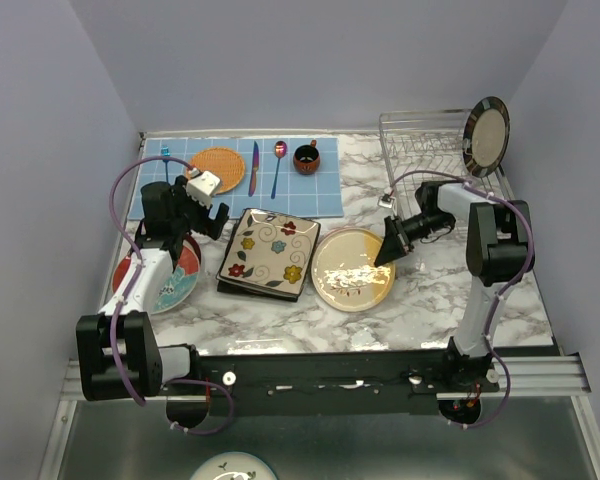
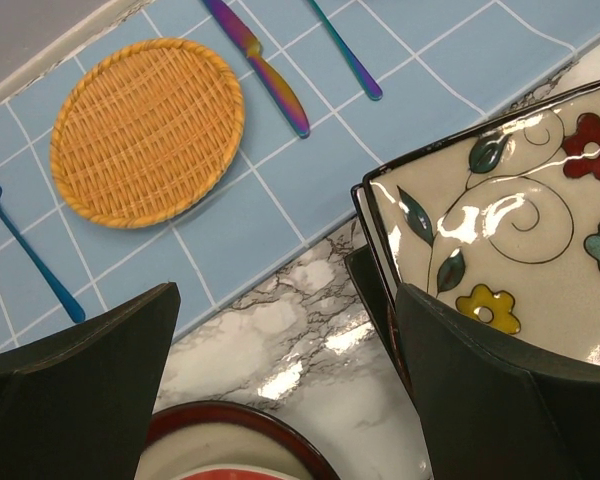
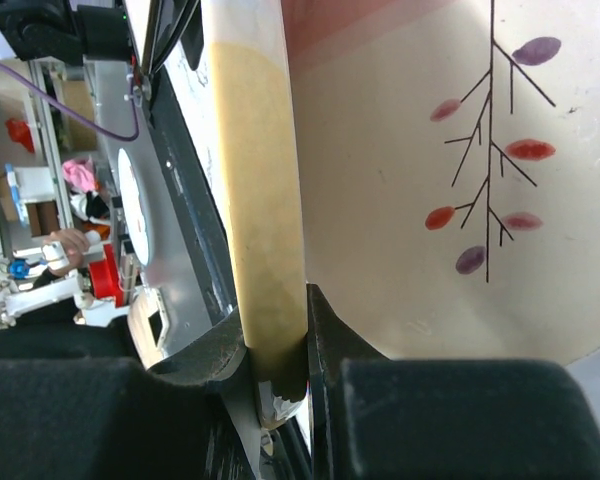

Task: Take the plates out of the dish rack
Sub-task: Place the plate at the center of the board.

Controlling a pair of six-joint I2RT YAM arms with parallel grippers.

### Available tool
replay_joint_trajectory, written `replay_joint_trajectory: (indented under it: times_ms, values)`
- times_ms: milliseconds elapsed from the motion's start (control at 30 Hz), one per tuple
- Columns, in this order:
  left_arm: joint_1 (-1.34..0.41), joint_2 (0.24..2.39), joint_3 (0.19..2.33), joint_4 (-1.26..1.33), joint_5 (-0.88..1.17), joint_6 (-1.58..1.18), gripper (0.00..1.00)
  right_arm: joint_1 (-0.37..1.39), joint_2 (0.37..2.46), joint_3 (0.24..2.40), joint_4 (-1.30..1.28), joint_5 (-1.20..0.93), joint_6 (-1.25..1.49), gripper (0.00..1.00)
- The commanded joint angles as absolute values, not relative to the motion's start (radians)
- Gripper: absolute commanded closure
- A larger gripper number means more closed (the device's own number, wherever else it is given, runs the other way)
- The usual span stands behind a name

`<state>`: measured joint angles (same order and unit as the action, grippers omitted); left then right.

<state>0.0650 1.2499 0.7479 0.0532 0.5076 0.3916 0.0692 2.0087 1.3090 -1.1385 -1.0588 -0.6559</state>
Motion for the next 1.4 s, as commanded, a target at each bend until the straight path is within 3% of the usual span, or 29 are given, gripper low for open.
replay_joint_trajectory:
  times_ms: [0, 467, 967, 1167, 1367]
  values:
    - [0.063, 1.227, 0.733, 0.051, 0.500, 0.403, 0.02, 0.058, 1.985, 1.304, -1.069, -1.095, -0.592, 0.99]
    - [0.060, 1.204, 0.719, 0.038, 0.505, 0.417, 0.02, 0.057, 1.819, 1.275, -1.009, -0.976, -0.515, 0.99]
    - [0.055, 1.198, 0.716, 0.020, 0.508, 0.428, 0.02, 0.055, 1.658, 1.354, -1.189, -1.011, -0.571, 0.99]
    - [0.052, 1.174, 0.718, 0.015, 0.500, 0.414, 0.02, 0.051, 1.591, 1.342, -1.108, -1.049, -0.471, 0.99]
    - [0.048, 1.158, 0.726, 0.015, 0.483, 0.400, 0.02, 0.040, 1.480, 1.124, -0.771, -1.081, -0.260, 0.99]
